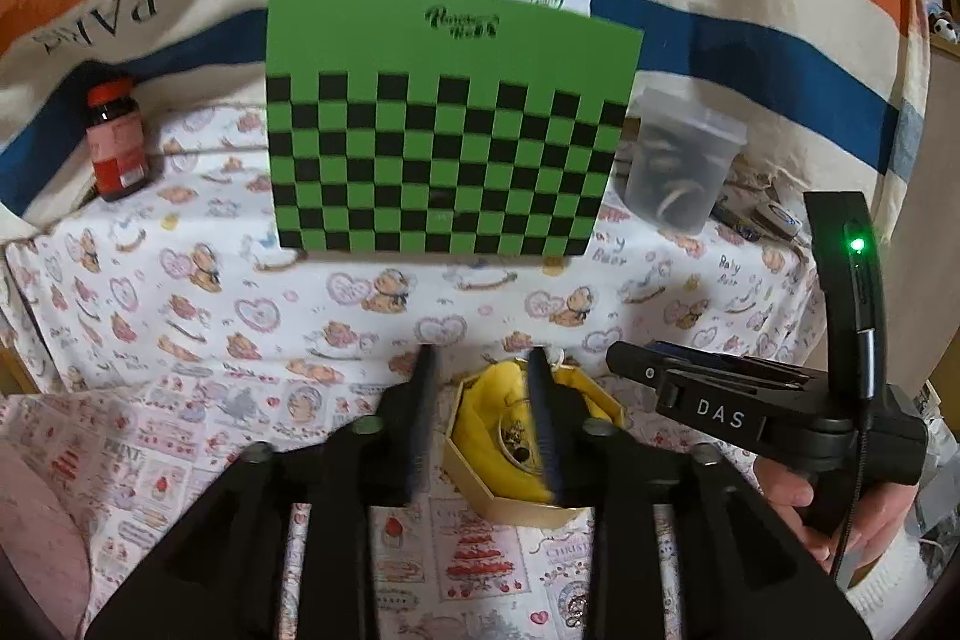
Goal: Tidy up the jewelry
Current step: 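Open both tools to drop the pieces onto the yellow fabric, then lift both tools up away from the gold box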
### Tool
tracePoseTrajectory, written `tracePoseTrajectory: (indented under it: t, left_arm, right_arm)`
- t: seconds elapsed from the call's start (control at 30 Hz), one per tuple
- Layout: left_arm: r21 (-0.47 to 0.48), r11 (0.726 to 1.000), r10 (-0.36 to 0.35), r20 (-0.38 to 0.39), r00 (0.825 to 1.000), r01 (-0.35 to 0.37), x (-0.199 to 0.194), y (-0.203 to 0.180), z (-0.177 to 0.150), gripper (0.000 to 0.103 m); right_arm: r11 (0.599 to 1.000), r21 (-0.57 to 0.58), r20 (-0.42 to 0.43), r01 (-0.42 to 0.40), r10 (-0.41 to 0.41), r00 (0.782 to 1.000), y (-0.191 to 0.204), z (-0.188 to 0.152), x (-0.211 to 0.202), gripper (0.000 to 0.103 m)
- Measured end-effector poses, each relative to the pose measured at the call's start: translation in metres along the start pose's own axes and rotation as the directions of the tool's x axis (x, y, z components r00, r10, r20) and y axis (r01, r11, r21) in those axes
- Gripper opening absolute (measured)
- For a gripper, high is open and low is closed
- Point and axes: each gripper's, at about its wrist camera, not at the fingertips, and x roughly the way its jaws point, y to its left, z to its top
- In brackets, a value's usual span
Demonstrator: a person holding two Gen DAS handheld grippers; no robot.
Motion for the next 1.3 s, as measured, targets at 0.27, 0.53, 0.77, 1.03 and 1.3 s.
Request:
tracePoseTrajectory:
  t: [0.27, 0.53, 0.77, 1.03, 1.3]
  left_arm:
    - [-0.013, 0.999, 0.046, 0.125, 0.991, -0.044, -0.022, 0.003, 0.005, 0.09]
    - [0.0, 0.989, 0.143, 0.277, 0.95, -0.149, -0.048, 0.0, 0.009, 0.102]
    - [0.117, 0.971, 0.146, 0.392, 0.908, -0.207, -0.095, -0.02, 0.011, 0.103]
    - [0.162, 0.966, 0.12, 0.411, 0.904, -0.201, -0.121, -0.02, -0.009, 0.103]
    - [0.149, 0.985, 0.043, 0.291, 0.956, -0.089, -0.106, -0.001, -0.03, 0.103]
  right_arm:
    - [0.997, 0.032, 0.11, 0.066, -0.07, 0.992, -0.004, 0.004, -0.016, 0.067]
    - [0.973, 0.034, 0.33, 0.227, -0.226, 0.917, 0.002, 0.008, -0.053, 0.094]
    - [0.976, -0.009, 0.437, 0.216, -0.19, 0.879, 0.006, 0.017, -0.095, 0.097]
    - [0.923, -0.11, 0.453, 0.369, -0.284, 0.845, 0.018, -0.001, -0.119, 0.098]
    - [0.961, -0.077, 0.394, 0.266, -0.216, 0.894, -0.001, -0.044, -0.139, 0.098]
